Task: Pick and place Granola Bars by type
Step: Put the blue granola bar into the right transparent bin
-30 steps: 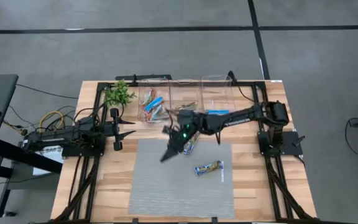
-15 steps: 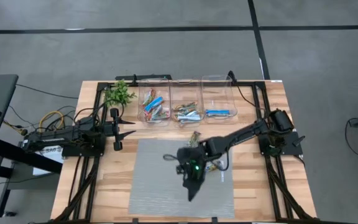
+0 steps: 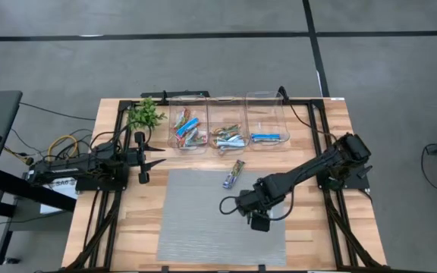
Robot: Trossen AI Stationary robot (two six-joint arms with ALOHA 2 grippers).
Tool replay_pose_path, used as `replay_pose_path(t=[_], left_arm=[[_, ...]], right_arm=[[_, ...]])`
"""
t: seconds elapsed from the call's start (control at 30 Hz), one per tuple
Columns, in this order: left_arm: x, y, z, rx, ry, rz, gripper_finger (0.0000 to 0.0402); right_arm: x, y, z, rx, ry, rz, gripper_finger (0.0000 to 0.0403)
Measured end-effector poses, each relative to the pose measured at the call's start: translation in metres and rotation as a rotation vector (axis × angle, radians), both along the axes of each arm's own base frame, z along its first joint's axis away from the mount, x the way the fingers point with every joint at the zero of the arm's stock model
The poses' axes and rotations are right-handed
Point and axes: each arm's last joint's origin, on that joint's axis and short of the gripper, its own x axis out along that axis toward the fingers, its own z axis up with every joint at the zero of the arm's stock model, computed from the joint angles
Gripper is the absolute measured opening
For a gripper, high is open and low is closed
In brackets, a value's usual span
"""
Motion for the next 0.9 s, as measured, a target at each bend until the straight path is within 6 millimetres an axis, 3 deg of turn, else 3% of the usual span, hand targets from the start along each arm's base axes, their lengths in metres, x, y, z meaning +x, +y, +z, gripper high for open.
replay_pose_path(t=[0.1,0.33,0.9], left_arm=[[0.000,0.000,0.000,0.000,0.000,0.000,0.0149],[0.000,0.000,0.000,0.000,0.000,0.000,0.0149],[0.000,0.000,0.000,0.000,0.000,0.000,0.0149]], right_arm=[[-0.008,-0.003,0.003,-0.098,-0.001,0.099,0.0244],[-0.015,-0.005,-0.007,-0.115,0.001,0.228,0.0244],[-0.018,-0.009,-0.040,-0.168,-0.103,0.323,0.0244]])
